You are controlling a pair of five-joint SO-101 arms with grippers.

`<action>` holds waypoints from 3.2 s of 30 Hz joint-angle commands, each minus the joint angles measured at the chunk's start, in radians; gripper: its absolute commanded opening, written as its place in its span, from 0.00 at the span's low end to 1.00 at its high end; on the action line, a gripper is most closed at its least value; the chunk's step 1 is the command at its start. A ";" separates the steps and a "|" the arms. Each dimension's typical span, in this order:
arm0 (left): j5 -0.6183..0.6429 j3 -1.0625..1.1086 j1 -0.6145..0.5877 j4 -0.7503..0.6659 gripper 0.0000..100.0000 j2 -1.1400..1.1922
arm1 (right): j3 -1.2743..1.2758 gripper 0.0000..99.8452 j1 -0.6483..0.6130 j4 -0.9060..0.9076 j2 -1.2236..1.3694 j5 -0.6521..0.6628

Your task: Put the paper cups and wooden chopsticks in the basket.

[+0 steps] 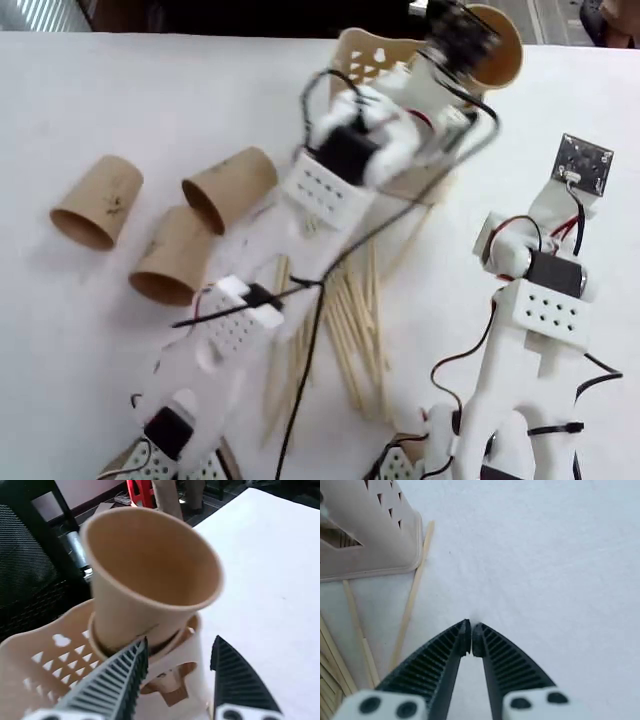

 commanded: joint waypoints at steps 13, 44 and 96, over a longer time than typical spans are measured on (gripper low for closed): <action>0.054 -0.032 -0.031 0.071 0.21 -0.236 | -0.005 0.02 -0.012 -0.013 -0.021 0.008; -0.384 0.018 -0.805 0.545 0.21 -0.713 | 0.074 0.02 -0.061 -0.110 -0.021 0.009; -1.092 1.890 -1.148 -0.620 0.21 -0.881 | 0.127 0.02 -0.094 -0.171 -0.021 0.009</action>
